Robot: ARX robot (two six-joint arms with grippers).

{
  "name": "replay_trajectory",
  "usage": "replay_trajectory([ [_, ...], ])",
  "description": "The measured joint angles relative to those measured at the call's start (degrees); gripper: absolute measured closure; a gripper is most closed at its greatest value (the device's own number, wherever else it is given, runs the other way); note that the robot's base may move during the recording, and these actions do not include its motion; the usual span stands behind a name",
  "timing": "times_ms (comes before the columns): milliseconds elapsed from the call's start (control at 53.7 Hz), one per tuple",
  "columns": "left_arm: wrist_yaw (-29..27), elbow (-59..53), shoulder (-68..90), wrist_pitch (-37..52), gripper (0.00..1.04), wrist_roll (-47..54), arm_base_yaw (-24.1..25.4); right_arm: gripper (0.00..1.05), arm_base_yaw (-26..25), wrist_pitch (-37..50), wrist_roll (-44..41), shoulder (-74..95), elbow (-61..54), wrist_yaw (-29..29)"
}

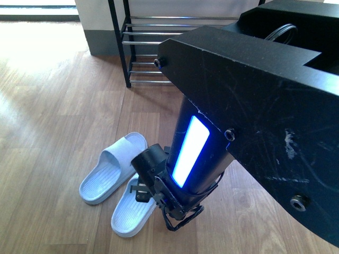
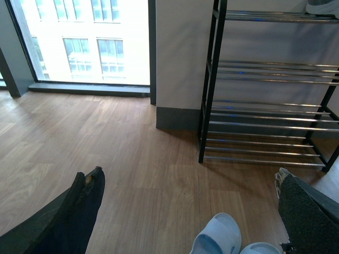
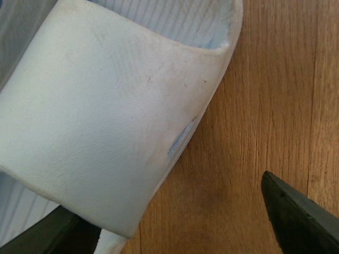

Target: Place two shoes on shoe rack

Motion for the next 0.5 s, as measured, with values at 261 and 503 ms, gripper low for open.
replay_trajectory([
  [261,0.0,0.0,0.0,0.0,0.09,0.0,0.0,0.75,-1.3,2.5,-1.8,0.0,-0.8,0.6],
  [503,0.0,0.0,0.0,0.0,0.09,0.0,0.0,1.03,-4.0,6.1,-4.3,-3.2,-5.8,1.9],
])
